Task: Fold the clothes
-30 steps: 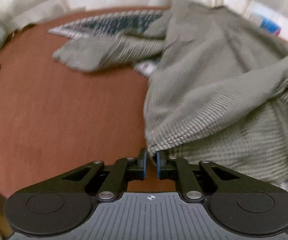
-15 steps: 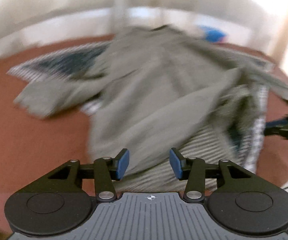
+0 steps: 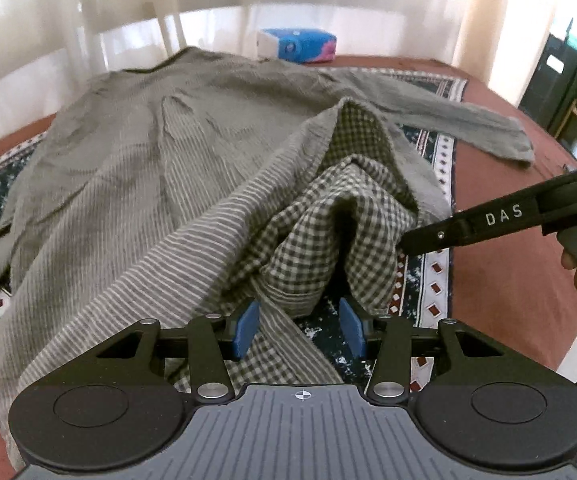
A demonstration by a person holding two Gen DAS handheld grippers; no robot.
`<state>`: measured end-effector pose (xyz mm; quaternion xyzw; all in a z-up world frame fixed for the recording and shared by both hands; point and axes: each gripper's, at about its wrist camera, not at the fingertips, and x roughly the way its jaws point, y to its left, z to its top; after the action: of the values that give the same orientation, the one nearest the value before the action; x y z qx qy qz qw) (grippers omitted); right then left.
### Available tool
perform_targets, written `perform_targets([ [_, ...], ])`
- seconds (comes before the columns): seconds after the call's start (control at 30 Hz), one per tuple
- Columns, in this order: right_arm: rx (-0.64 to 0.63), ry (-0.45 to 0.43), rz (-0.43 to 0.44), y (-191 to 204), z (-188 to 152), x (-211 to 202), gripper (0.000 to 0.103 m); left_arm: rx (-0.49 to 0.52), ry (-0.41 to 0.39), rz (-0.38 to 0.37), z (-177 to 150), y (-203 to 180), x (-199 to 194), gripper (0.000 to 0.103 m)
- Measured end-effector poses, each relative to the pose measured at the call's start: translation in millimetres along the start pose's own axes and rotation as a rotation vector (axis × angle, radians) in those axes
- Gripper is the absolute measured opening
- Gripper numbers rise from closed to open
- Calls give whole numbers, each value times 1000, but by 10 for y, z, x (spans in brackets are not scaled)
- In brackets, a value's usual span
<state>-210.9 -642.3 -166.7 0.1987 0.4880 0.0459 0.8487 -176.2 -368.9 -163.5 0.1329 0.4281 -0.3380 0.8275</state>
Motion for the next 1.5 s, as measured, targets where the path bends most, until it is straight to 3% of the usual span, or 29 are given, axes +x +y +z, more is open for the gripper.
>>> perform_targets([
  [0.17,85,-27,3,-82,-2,96,34,-13,10,-35,17,29,-16,60],
  [0.23,98,-44,-5,-100,7,108,10,-16,24,-66,22,5,-1,60],
  [0.27,106,-48,-9,-110,10,106,5,-22,32,-96,21,-13,3,60],
  [0.4,79,-89,12,-82,-22,-137,4,-84,51,-187,22,-103,92,63],
  [0.63,53,-119,24,-67,-69,-519,4,-142,51,-179,84,-197,370,63],
  [0.67,53,-120,25,-71,-78,-554,4,-136,54,-188,98,-207,392,54],
  [0.7,54,-121,26,-74,-87,-589,4,-126,60,-202,114,-217,412,31],
  [0.73,54,-122,27,-77,-95,-625,4,-116,66,-217,129,-226,431,0],
  [1.03,29,-91,24,-73,-181,-880,4,22,83,-290,63,-283,-105,0],
  [1.2,36,-23,-33,-214,-344,-742,4,46,213,-290,-192,-322,89,0],
  [1.23,38,-9,-51,-249,-378,-690,4,49,244,-275,-261,-311,151,2],
  [1.27,28,7,-74,-286,-408,-612,4,52,270,-254,-329,-295,210,19],
  [1.43,-6,89,-169,-406,-469,-359,9,40,211,-180,-361,-107,25,26],
  [1.5,-59,58,-211,-341,-471,-450,17,32,153,-129,-331,-36,-90,29],
])
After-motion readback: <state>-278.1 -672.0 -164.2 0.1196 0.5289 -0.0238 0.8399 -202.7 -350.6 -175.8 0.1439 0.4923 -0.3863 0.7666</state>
